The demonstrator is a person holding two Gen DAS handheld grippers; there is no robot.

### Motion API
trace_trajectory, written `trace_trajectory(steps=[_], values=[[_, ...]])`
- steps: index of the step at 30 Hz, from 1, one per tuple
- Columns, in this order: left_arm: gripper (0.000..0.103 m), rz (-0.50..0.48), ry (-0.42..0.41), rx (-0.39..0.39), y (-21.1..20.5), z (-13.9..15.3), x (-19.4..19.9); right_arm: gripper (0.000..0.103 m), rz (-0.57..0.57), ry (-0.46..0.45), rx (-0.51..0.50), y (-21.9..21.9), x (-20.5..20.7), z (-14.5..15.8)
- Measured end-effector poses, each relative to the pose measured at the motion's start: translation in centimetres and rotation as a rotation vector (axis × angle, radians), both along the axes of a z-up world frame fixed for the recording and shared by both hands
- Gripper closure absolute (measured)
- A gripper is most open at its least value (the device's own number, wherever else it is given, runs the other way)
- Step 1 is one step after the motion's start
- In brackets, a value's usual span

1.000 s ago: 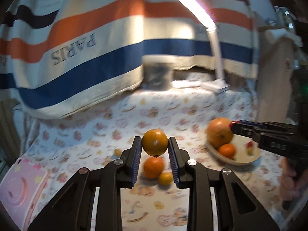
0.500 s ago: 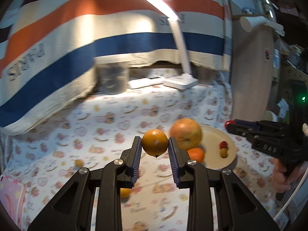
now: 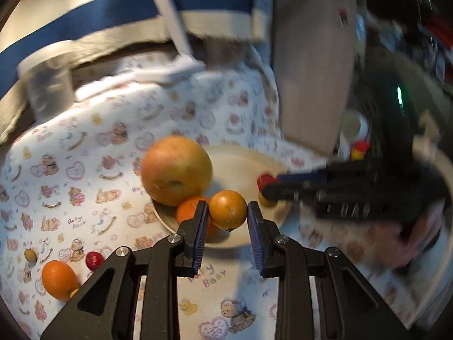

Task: Organize fruits
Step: 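Carry the small orange and red tomato over the cream plate with both tools, then open both tools to release the fruits onto the plate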

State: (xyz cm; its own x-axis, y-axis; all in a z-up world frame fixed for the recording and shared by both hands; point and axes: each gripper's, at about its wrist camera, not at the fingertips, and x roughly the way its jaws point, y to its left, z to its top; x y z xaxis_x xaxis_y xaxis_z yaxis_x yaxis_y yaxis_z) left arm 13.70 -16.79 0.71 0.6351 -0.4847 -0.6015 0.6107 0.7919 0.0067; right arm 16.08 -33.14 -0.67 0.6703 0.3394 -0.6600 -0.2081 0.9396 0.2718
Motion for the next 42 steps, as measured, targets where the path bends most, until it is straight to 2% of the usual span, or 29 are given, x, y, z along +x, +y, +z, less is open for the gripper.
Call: trace_trajectory(steps=[4, 11, 22, 34, 42], values=[[0.076, -0.01, 0.025, 0.039, -1.1, -1.3, -0.2, 0.076, -0.017, 0.028, 0.005, -0.8, 0.1, -0.3], [0.076, -0.007, 0.044, 0.05, -1.4, -2.1, 0.2, 0.076, -0.013, 0.076, -0.008, -0.6, 0.4, -1.0], [0.076, 0.017, 0.043, 0.084, -1.8, -3.3, 1.0, 0.076, -0.032, 0.077, -0.034, -0.7, -0.2, -0.7], [0.076, 0.013, 0.05, 0.082, -1.9, -3.3, 1.0, 0.076, -0.044, 0.092, -0.057, -0.5, 0.1, -1.2], [0.06, 0.046, 0.035, 0.053, -0.7, -2.5, 0.9, 0.076, -0.054, 0.101, -0.048, -0.8, 0.1, -1.3]])
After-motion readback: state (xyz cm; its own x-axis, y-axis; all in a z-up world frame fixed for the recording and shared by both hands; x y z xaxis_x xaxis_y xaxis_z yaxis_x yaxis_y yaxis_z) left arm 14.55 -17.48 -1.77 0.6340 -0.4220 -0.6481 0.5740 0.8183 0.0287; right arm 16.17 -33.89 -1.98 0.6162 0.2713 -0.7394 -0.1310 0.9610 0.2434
